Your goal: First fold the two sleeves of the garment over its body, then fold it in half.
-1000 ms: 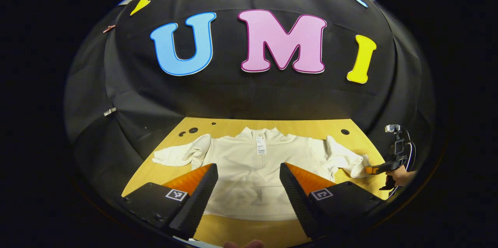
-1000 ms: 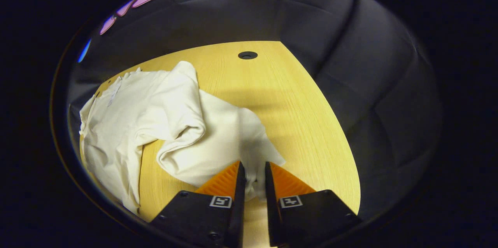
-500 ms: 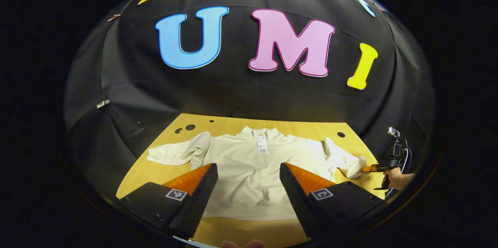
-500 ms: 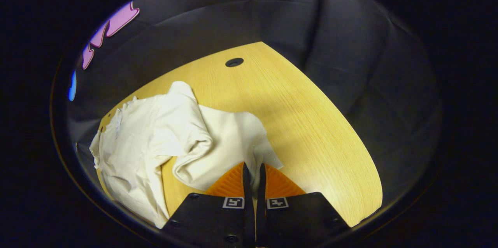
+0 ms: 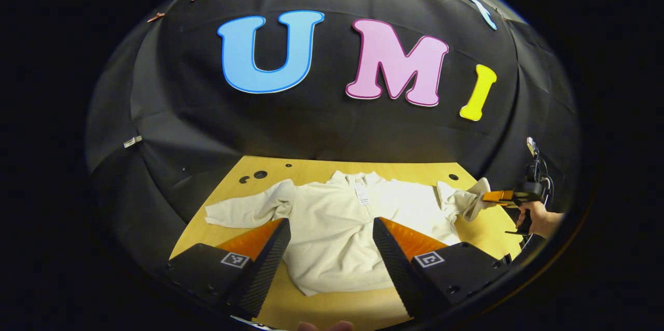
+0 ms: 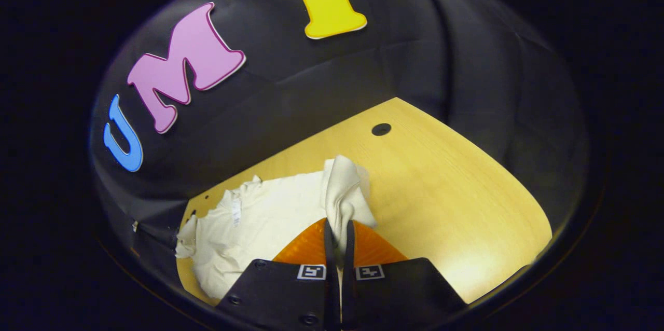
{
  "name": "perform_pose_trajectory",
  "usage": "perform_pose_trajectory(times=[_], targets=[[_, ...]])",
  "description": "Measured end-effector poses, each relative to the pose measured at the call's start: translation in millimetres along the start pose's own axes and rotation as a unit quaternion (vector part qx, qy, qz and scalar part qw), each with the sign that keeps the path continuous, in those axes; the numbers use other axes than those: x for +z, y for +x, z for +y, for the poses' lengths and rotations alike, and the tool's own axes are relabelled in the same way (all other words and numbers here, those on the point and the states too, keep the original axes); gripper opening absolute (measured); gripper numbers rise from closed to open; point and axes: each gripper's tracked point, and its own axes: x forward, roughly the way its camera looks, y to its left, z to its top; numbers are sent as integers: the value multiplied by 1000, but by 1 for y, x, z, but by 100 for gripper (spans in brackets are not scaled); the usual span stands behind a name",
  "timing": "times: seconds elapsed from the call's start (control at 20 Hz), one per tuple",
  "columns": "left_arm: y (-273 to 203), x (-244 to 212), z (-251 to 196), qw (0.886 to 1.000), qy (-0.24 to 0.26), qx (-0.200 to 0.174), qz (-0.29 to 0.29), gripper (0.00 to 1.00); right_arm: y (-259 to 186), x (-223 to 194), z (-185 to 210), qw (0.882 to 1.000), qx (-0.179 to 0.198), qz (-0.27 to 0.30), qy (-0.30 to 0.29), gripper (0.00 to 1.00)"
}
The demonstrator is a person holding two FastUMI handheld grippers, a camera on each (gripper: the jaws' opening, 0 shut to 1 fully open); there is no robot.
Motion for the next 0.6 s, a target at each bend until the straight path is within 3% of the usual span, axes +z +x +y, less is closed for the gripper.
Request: perform_pose_trajectory(times=[0.3,0.6], targets=[[-3,5,40,1000,11,-14,-18,100,-3,14,94,998,46,-37,2,6],[-4,2,72,1000,-8,-10,-23,100,-1,-3,163,995,85,-40,-21,6]])
